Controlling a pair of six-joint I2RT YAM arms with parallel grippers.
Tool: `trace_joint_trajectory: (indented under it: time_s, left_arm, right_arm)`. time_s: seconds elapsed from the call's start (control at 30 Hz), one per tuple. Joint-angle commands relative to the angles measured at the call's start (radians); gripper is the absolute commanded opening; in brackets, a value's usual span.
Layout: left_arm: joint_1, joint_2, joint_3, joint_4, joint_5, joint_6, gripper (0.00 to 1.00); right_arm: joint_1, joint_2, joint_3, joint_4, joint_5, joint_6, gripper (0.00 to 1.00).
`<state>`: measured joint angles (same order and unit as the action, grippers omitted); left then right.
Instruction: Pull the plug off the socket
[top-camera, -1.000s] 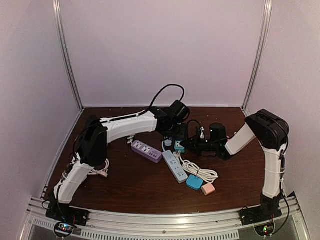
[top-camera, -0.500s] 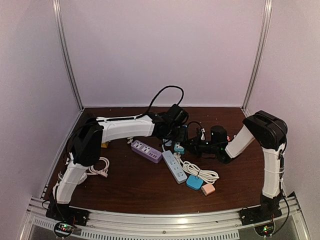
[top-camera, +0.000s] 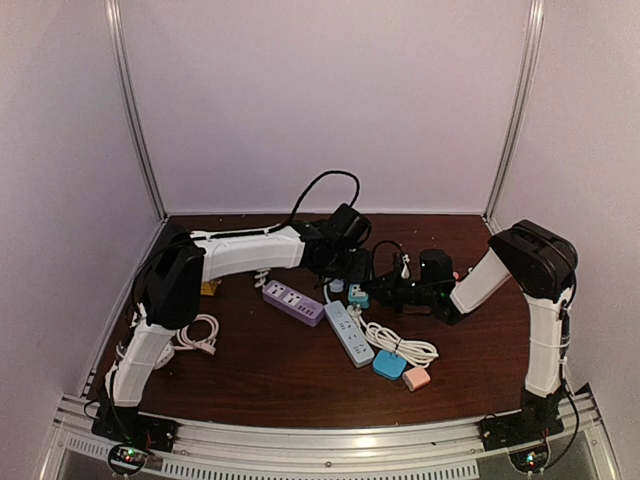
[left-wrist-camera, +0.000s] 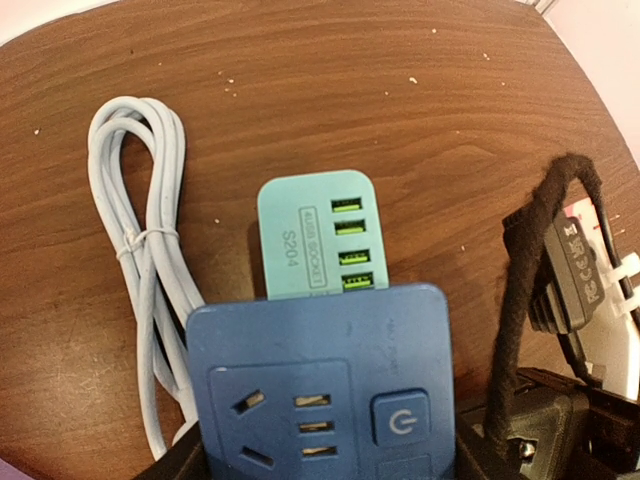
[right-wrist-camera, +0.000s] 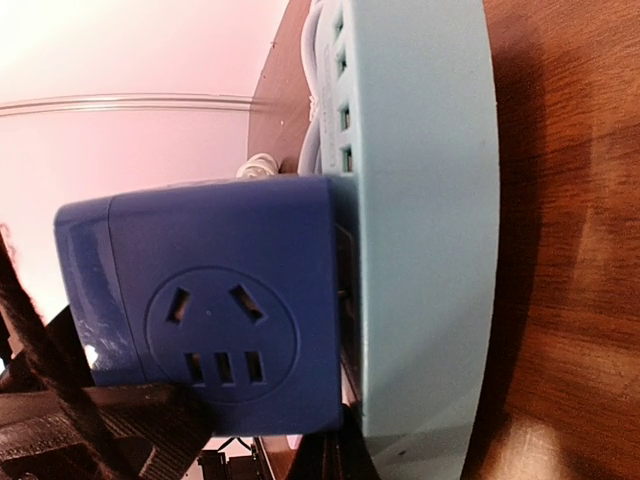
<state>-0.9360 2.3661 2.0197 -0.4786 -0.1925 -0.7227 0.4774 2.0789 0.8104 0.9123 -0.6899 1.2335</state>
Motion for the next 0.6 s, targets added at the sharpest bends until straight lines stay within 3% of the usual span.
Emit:
trace_joint_trajectory:
  time_s: [0.0, 0.57]
  left_arm:
    - [-0.007, -0.111, 0.051, 0.047, 0.046, -0.004, 0.31]
    - [0.052, -0.12, -0.019, 0.125, 0.192, -0.095, 0.28]
  right_arm:
    - [-0.016, 0.056, -0.036, -0.299, 0.134, -0.022, 0.0]
    - [-0.017, 0.073, -0.031, -0.339, 0.149, -0.048, 0.0]
